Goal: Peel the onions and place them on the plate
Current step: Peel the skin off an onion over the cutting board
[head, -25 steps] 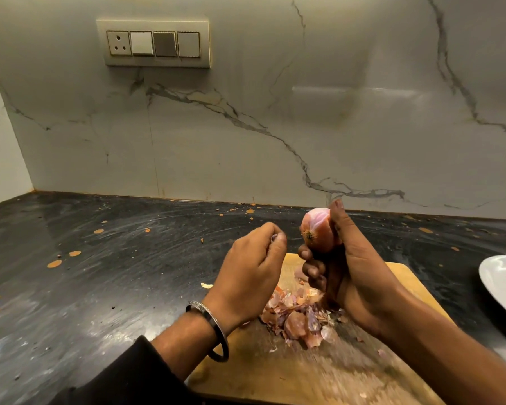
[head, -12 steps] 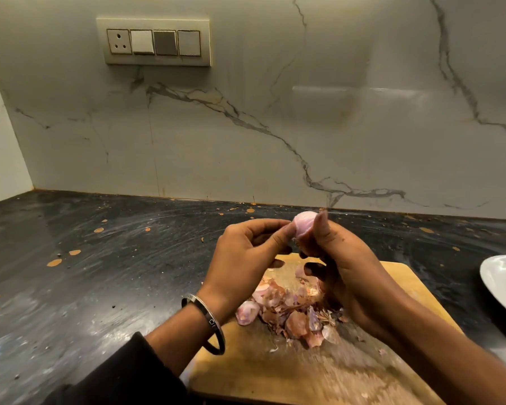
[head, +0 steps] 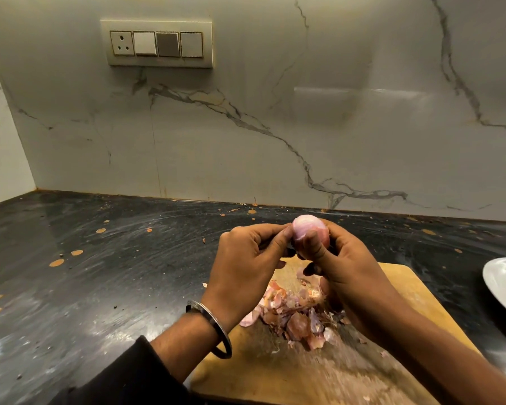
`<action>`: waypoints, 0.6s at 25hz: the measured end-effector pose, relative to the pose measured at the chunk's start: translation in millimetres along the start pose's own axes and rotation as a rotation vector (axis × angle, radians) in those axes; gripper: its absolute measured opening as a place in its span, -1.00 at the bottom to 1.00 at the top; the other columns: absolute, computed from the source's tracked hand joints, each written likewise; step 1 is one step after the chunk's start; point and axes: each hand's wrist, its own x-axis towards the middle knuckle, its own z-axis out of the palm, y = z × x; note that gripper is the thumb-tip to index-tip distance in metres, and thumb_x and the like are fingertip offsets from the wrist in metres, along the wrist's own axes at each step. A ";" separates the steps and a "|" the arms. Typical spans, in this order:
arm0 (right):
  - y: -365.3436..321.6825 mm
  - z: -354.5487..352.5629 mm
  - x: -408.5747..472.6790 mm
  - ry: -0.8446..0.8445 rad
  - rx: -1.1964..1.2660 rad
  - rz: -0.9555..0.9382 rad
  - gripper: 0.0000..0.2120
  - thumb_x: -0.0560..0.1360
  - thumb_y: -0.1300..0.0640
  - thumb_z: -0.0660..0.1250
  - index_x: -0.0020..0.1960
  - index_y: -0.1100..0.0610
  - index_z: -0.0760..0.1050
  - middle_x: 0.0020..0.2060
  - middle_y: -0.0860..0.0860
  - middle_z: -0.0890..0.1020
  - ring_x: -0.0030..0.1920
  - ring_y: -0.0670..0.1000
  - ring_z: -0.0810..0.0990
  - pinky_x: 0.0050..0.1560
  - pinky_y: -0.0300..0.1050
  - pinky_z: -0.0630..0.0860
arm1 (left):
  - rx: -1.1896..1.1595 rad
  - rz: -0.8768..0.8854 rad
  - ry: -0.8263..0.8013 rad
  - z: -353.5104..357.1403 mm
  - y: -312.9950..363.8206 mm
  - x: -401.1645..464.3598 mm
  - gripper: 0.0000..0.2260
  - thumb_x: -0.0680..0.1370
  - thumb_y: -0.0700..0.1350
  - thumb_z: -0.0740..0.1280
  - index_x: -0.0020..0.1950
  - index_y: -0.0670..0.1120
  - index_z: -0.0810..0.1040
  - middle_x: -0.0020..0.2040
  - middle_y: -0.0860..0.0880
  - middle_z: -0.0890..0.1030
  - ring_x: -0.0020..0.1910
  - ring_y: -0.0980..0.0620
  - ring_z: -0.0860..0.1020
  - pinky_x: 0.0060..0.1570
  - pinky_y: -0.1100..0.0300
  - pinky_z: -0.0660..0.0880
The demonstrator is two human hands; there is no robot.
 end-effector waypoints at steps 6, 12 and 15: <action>3.3 1.7 -2.3 0.035 -0.026 -0.025 -0.38 0.32 -0.27 0.37 0.29 0.01 0.52 -0.08 -0.07 0.67 -0.17 -0.17 0.63 -0.20 -0.28 0.56 | 0.071 0.015 0.016 0.4 -2.7 -0.2 -0.87 0.58 -0.14 0.36 0.07 0.00 0.66 -0.15 0.11 0.69 -0.17 0.19 0.68 -0.23 0.27 0.63; 7.1 3.0 -2.7 0.036 -0.019 -0.035 -0.32 0.27 -0.22 0.46 0.34 0.00 0.49 0.10 -0.01 0.65 0.05 -0.04 0.65 0.00 -0.12 0.64 | 0.105 -0.004 0.120 -0.7 -3.2 -0.2 -0.85 0.51 -0.17 0.44 -0.06 0.10 0.64 -0.25 0.17 0.67 -0.28 0.22 0.66 -0.26 0.29 0.62; 7.3 1.7 -1.3 0.027 0.011 -0.038 -0.32 0.25 -0.21 0.47 0.33 -0.02 0.50 0.10 -0.03 0.66 0.10 -0.02 0.65 0.04 -0.09 0.64 | 0.010 -0.034 0.133 -1.0 -2.5 1.8 -0.90 0.52 -0.15 0.43 -0.05 0.06 0.66 -0.21 0.10 0.70 -0.24 0.16 0.68 -0.27 0.26 0.62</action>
